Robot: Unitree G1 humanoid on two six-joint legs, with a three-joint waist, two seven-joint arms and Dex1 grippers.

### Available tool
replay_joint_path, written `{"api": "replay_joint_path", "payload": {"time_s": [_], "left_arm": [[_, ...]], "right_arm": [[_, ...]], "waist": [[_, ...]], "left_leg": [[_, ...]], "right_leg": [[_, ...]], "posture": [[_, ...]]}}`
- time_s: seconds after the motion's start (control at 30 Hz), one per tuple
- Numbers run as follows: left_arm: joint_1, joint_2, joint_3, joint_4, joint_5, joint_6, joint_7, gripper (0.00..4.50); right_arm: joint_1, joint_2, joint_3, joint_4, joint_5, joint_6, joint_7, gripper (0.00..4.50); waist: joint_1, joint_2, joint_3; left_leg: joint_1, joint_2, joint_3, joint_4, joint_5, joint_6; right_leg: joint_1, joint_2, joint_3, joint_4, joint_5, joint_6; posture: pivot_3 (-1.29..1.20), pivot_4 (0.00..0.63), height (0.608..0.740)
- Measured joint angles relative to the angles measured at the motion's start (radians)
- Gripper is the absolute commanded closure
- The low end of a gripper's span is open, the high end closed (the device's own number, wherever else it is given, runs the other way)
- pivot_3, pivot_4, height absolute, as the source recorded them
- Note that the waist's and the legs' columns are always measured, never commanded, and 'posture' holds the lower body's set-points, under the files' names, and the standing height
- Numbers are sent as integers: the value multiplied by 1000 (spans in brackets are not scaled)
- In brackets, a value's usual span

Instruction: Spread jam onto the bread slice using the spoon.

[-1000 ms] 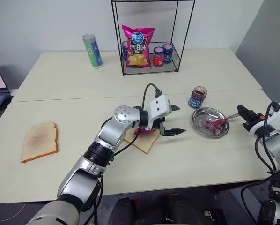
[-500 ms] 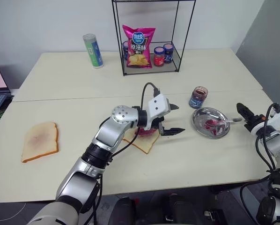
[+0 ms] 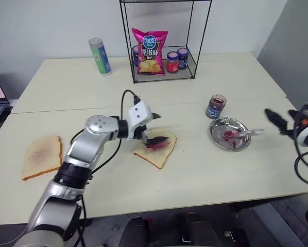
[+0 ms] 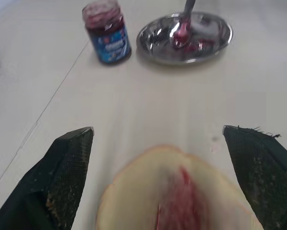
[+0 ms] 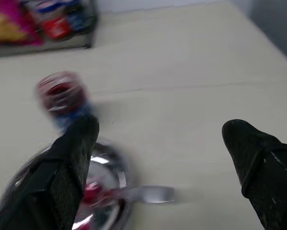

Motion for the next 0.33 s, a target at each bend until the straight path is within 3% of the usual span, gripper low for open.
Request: {"api": "replay_joint_path", "payload": {"time_s": [0.2, 0.33], "left_arm": [[91, 121, 108, -95, -77, 112, -37, 0], [241, 215, 193, -172, -123, 168, -55, 0]], "right_arm": [[126, -131, 44, -281, 140, 96, 240, 16], [221, -172, 63, -396, 194, 137, 324, 16]], "waist": [[16, -2, 1], [16, -5, 1]], "left_leg": [[-2, 1, -2, 1, 0, 0], [-2, 1, -2, 1, 0, 0]], "right_leg": [[1, -5, -2, -2, 0, 0], [1, -6, -1, -3, -1, 1]], "posture": [[0, 150, 740], [0, 150, 740]]}}
